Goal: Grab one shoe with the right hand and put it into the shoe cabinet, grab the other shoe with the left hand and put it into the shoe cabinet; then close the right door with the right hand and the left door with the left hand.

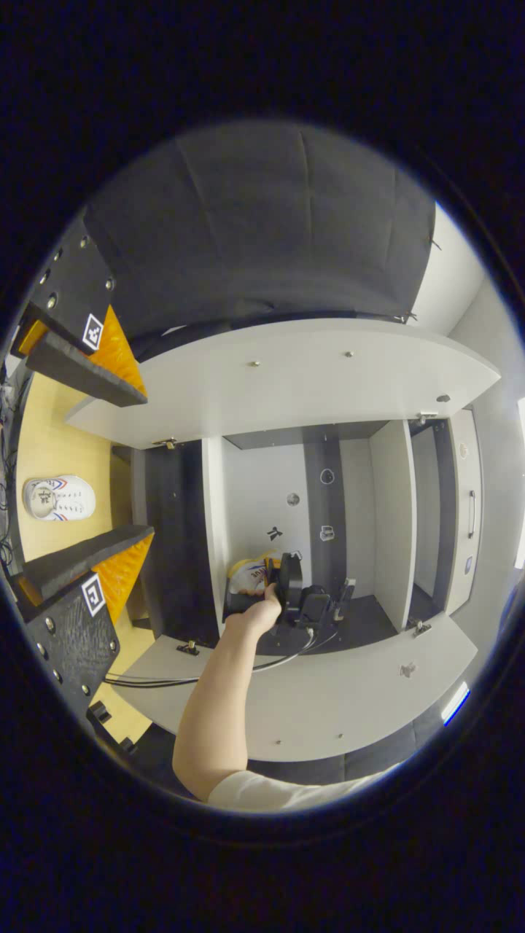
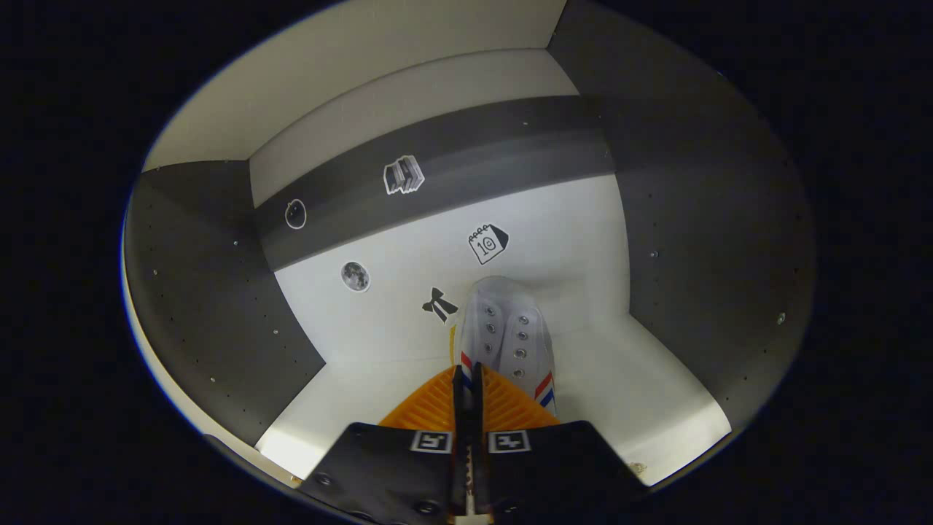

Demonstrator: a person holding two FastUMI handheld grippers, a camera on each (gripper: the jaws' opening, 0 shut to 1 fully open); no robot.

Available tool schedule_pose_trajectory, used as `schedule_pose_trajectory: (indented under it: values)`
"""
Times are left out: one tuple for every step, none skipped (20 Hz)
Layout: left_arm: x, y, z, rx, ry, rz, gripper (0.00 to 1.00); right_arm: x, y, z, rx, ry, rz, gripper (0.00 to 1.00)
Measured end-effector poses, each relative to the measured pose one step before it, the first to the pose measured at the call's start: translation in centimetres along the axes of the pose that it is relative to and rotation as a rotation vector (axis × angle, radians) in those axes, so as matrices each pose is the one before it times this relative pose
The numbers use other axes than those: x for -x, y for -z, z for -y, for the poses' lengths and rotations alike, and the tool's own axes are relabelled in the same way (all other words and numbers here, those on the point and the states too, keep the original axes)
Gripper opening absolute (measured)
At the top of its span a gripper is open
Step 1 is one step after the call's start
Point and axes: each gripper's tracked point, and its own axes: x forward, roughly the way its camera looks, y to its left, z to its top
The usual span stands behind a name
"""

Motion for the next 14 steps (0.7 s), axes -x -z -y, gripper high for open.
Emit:
schedule_pose_trajectory:
  values:
    - [0.264,0.461,0.169,0.02394,-0.01291,-0.01144,0.97,0.114,-0.563,-0.045,-0.00677,-0.00981,0.02880,0.09]
    - [0.328,0.372,0.301,0.02578,-0.00717,-0.01313,0.97,0.253,-0.914,-0.288,-0.00333,-0.01337,0.03810,0.10]
    - [0.201,0.656,0.276,0.02215,-0.00780,-0.01431,0.97,0.306,-0.639,-0.124,0.01273,-0.00397,0.02976,0.22]
    - [0.097,0.543,0.171,0.01716,-0.01095,-0.01544,0.94,0.350,-0.083,-0.073,0.02135,-0.00171,0.01604,0.25]
    - [0.223,0.555,0.275,0.01423,-0.00714,-0.01198,0.94,0.758,-0.121,-0.486,0.02589,-0.01837,0.00854,0.50]
    - [0.243,0.481,0.311,0.00838,-0.00494,-0.01301,0.94,0.545,0.124,-0.389,0.02583,-0.01384,0.01012,0.75]
    - [0.281,0.711,0.151,0.00053,-0.00766,-0.01177,0.94,1.039,0.113,-0.313,0.02049,-0.00463,0.00398,1.00]
    - [0.152,0.279,0.024,-0.00613,-0.00978,-0.00803,0.98,0.942,0.216,-0.342,0.01013,-0.01139,0.00596,0.98]
    - [0.025,0.190,0.084,-0.00712,-0.00401,-0.00118,0.94,1.012,0.205,-0.456,0.00326,-0.01385,0.00113,0.98]
    - [0.010,0.081,0.096,-0.00615,0.00002,-0.00217,0.94,1.177,0.263,-0.433,0.00222,-0.01394,0.00170,0.98]
    - [0.065,0.179,0.033,-0.00473,0.00443,-0.00109,0.94,1.209,0.169,-0.206,0.00083,-0.00625,0.00405,0.98]
    - [-0.045,0.051,0.042,-0.00387,0.00800,0.00131,0.94,1.274,0.267,-0.163,-0.00666,-0.00359,-0.00013,0.98]
    - [-0.107,0.169,-0.103,-0.00350,0.00780,0.00138,0.91,1.161,0.261,-0.336,-0.01371,-0.00917,0.00127,0.98]
    - [-0.216,0.159,-0.214,0.00092,0.00782,0.00031,0.91,1.096,0.348,-0.374,-0.00861,-0.00984,0.00381,0.98]
